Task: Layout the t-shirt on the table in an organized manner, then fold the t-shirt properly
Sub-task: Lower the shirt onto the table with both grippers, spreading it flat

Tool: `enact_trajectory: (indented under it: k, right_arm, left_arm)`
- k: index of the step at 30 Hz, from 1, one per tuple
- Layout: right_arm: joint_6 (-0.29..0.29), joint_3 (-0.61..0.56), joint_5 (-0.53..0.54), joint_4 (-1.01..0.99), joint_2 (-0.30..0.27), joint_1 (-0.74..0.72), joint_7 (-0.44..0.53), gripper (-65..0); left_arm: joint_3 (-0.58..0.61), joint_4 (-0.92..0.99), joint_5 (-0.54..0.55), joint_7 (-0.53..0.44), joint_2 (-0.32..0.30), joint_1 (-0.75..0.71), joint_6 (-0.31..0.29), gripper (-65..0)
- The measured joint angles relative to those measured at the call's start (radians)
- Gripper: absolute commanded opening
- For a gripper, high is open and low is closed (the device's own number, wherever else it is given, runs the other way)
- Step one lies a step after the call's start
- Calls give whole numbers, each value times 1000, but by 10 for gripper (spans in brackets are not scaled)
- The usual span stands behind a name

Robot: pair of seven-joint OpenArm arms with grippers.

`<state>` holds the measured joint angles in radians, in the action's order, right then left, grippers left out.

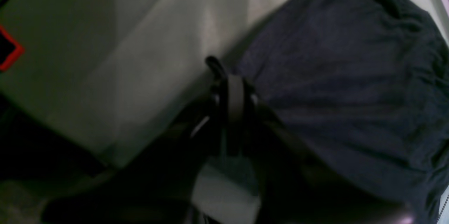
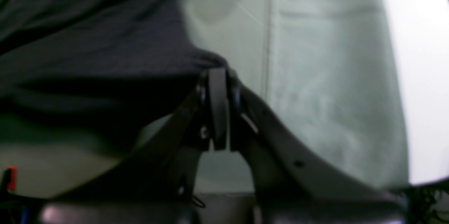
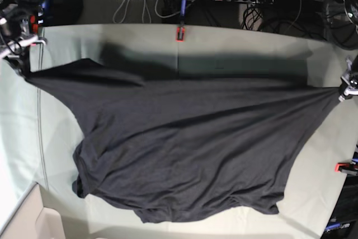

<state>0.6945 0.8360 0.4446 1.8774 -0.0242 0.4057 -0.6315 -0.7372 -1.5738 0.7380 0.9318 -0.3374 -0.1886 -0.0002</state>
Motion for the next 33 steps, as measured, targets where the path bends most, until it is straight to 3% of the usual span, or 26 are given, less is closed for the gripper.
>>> enact_trajectory:
  k: [9,15,29,33]
  right_arm:
    - [1,17,1,-4,3,92,5,-650]
    - [1,27,-3,-4,52,174,5,-650]
    - [1,124,6,-4,77,209,16,-650]
    - [1,129,3,-4,118,231,10,-650]
  left_arm:
    - [0,180,1,-9,5,-37,-2,-649]
    - [0,296,3,-16,3,-32,-3,-649]
    - [0,296,8,-20,4,-26,-3,-649]
    - [0,296,8,-18,3,-37,-3,-649]
